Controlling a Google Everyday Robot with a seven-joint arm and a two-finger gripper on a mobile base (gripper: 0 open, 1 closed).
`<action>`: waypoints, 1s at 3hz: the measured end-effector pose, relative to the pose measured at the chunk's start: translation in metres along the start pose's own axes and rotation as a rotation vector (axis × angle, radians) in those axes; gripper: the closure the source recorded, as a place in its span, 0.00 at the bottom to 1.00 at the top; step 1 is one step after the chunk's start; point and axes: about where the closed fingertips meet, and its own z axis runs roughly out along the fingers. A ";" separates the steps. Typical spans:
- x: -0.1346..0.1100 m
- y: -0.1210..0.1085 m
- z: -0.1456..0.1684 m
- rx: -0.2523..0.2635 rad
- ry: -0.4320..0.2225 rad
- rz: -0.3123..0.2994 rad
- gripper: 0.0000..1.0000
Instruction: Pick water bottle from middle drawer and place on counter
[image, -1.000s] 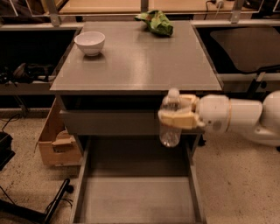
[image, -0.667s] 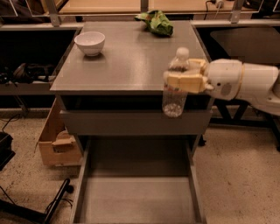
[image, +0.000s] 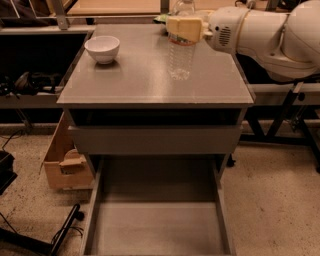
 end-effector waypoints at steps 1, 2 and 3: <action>-0.003 -0.045 0.054 0.147 0.017 0.018 1.00; 0.020 -0.075 0.083 0.186 0.015 0.006 1.00; 0.053 -0.105 0.090 0.217 -0.014 -0.003 1.00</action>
Offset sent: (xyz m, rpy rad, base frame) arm 0.1530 0.0302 -0.0576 -0.0413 -0.0151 -0.2347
